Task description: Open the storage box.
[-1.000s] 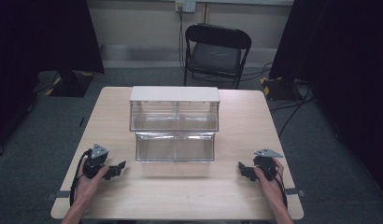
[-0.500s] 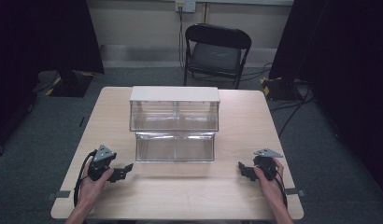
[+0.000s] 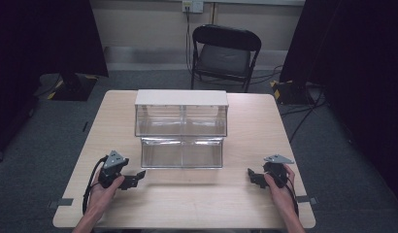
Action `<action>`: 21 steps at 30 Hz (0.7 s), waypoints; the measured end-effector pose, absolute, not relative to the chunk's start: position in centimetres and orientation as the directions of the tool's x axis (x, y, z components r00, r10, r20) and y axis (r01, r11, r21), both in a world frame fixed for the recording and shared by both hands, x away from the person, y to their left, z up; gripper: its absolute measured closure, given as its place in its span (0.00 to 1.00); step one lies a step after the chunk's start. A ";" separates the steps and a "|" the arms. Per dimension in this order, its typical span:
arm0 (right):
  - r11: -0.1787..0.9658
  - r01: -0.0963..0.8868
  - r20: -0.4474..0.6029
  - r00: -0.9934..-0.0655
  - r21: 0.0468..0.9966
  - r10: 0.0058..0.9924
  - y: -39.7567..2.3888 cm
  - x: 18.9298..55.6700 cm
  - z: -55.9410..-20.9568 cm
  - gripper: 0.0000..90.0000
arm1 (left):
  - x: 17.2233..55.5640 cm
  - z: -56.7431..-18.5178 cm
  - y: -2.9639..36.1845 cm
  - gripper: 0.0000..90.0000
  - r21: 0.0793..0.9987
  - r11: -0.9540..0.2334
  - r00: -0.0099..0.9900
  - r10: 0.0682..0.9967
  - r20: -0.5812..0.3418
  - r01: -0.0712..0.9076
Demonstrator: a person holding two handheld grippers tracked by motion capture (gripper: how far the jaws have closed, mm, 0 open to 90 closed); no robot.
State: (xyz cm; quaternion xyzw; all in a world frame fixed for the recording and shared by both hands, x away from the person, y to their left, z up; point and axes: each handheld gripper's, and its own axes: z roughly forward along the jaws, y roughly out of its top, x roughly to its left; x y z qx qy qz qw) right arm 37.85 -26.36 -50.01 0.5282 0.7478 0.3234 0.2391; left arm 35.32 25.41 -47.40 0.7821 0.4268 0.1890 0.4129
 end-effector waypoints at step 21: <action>0.233 0.636 -0.016 -0.327 0.736 0.945 -26.4 37.9 -50.0 0.15 | 35.6 -46.9 24.3 0.17 0.827 -0.275 0.585 0.808 -0.079 0.491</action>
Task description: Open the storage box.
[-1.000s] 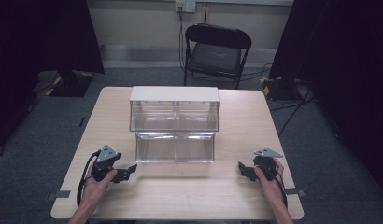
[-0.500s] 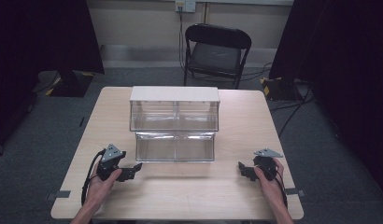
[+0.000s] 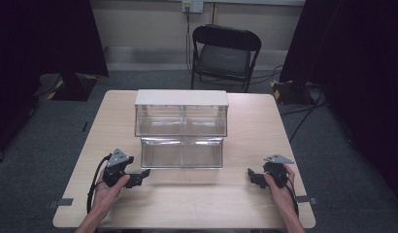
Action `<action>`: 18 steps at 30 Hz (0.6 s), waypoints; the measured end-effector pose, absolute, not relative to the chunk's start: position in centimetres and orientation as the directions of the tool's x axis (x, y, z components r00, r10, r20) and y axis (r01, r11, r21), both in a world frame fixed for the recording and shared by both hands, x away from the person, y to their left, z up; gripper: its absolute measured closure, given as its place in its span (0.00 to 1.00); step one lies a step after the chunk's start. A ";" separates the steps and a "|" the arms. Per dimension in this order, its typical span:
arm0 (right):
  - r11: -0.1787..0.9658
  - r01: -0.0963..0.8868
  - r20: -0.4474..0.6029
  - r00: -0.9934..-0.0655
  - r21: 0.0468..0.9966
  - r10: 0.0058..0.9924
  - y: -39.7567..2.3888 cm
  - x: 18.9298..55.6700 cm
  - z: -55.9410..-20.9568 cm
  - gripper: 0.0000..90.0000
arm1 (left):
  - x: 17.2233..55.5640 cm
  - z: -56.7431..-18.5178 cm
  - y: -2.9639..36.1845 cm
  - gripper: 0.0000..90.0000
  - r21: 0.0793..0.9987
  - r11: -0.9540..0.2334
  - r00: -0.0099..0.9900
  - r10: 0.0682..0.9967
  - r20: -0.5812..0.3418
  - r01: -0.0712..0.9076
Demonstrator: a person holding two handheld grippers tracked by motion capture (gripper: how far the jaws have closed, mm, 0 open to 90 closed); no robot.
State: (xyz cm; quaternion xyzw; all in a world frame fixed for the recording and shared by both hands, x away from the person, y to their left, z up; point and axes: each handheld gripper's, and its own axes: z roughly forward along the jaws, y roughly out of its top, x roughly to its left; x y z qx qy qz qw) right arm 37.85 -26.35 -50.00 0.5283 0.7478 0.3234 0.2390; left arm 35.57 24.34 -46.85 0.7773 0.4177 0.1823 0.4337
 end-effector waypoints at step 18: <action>0.232 0.636 -0.016 -0.328 0.736 0.945 -26.4 37.9 -50.0 0.15 | 35.3 -46.6 24.3 0.17 0.839 -0.276 0.611 0.787 -0.083 0.469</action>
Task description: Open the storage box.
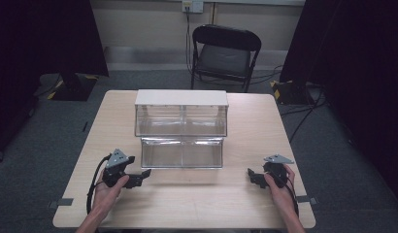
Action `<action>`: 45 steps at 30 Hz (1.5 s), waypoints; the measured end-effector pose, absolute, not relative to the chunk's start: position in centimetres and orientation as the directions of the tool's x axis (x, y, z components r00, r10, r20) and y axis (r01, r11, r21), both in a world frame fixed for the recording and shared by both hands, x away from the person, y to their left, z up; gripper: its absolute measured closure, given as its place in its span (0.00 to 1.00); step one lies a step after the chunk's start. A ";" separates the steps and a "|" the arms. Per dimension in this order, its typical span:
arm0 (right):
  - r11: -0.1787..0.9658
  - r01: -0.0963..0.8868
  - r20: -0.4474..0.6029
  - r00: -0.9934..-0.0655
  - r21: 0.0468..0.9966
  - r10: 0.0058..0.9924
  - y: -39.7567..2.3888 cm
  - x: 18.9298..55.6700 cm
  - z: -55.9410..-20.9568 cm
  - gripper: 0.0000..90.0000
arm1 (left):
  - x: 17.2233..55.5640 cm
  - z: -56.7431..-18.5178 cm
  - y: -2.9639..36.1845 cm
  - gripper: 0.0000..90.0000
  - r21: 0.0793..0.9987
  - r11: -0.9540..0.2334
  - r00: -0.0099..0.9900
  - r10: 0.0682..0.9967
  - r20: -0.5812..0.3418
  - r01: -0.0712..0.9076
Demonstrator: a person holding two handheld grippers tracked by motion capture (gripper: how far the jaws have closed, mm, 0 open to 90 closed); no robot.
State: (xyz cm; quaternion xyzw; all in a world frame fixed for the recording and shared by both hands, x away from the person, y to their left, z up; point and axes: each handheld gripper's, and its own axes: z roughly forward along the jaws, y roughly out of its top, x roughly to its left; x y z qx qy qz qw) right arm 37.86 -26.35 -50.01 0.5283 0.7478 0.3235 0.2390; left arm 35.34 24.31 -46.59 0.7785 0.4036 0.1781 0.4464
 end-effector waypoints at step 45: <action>0.234 0.636 -0.016 -0.328 0.735 0.944 -26.4 37.9 -50.0 0.14 | 34.9 -46.2 24.4 0.17 0.854 -0.271 0.623 0.779 -0.076 0.444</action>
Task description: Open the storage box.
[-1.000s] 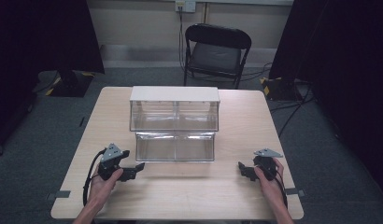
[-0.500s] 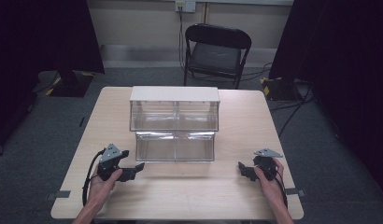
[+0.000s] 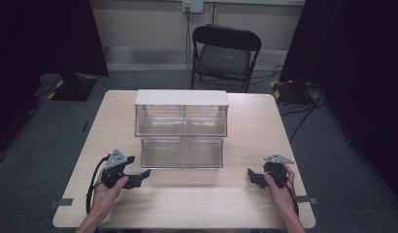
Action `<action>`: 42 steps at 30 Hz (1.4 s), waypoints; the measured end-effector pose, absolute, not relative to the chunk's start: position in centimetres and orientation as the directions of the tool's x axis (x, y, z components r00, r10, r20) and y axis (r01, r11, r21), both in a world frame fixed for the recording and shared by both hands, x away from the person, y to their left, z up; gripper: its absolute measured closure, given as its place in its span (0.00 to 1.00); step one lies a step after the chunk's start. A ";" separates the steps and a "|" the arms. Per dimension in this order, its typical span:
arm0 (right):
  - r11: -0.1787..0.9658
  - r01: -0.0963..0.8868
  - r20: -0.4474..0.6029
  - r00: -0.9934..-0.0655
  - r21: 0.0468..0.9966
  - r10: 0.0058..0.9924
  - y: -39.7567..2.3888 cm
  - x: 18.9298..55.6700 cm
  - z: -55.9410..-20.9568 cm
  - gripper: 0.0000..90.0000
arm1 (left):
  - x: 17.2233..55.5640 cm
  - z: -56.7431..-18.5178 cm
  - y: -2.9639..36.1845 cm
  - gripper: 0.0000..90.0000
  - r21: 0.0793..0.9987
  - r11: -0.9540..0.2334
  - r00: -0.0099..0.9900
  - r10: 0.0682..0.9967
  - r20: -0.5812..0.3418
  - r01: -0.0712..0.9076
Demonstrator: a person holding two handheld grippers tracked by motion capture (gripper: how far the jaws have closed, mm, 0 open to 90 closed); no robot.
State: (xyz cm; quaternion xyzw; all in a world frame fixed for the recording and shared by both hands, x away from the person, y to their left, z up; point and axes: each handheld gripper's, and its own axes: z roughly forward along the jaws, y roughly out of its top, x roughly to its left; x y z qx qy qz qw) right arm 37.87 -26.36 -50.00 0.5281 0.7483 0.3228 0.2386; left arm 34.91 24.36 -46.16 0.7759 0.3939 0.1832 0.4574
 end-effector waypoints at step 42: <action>0.234 0.636 -0.016 -0.329 0.735 0.944 -26.4 37.9 -50.0 0.14 | 34.8 -45.3 24.0 0.18 0.874 -0.228 0.610 0.787 -0.094 0.429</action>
